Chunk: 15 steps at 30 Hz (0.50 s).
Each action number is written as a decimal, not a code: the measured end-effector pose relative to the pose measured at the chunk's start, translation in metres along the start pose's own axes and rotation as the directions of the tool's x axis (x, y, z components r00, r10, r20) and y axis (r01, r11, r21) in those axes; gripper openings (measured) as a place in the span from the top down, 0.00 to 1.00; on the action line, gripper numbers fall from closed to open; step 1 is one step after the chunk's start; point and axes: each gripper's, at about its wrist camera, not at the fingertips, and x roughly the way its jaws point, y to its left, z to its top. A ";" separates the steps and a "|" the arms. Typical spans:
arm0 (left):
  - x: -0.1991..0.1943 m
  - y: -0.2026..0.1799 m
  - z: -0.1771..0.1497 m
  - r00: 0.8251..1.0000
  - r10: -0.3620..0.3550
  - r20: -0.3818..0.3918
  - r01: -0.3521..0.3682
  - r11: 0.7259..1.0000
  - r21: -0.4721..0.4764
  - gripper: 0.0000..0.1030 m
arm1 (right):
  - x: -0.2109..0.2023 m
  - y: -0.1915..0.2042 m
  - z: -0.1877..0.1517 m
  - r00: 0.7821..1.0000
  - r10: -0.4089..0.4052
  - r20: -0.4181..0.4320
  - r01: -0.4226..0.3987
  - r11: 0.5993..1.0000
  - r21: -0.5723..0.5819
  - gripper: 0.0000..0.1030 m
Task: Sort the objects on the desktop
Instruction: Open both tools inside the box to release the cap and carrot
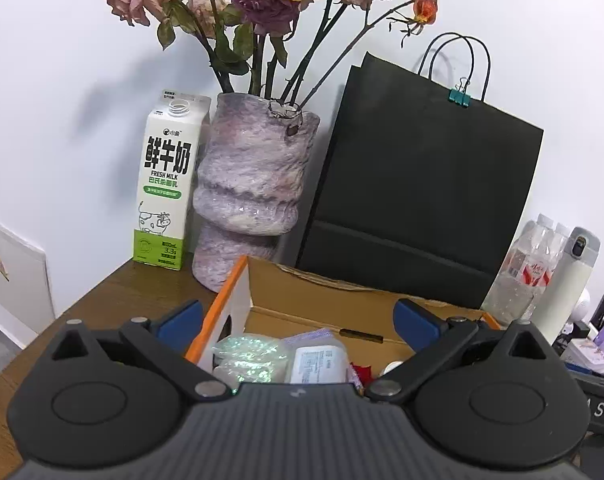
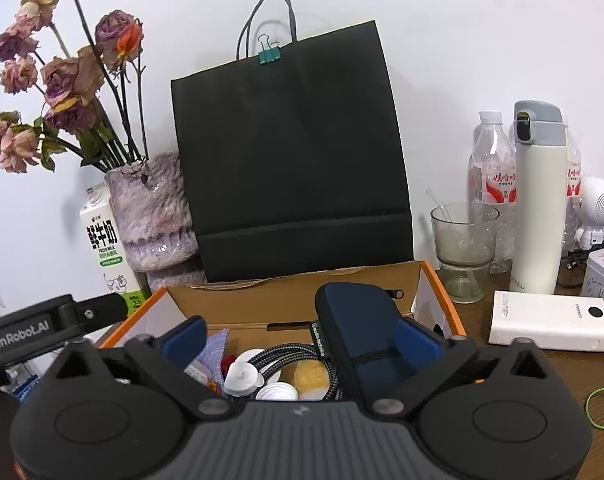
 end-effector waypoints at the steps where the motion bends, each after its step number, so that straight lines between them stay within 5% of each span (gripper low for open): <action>1: 0.000 0.000 0.000 1.000 -0.001 -0.004 0.001 1.000 0.007 0.00 | 0.000 0.000 0.000 1.000 -0.002 -0.004 0.002 1.000 -0.004 0.00; 15: -0.020 0.019 -0.009 0.999 0.026 -0.024 -0.024 0.997 0.078 0.00 | -0.013 0.015 -0.012 1.000 -0.012 -0.019 0.011 0.999 -0.052 0.00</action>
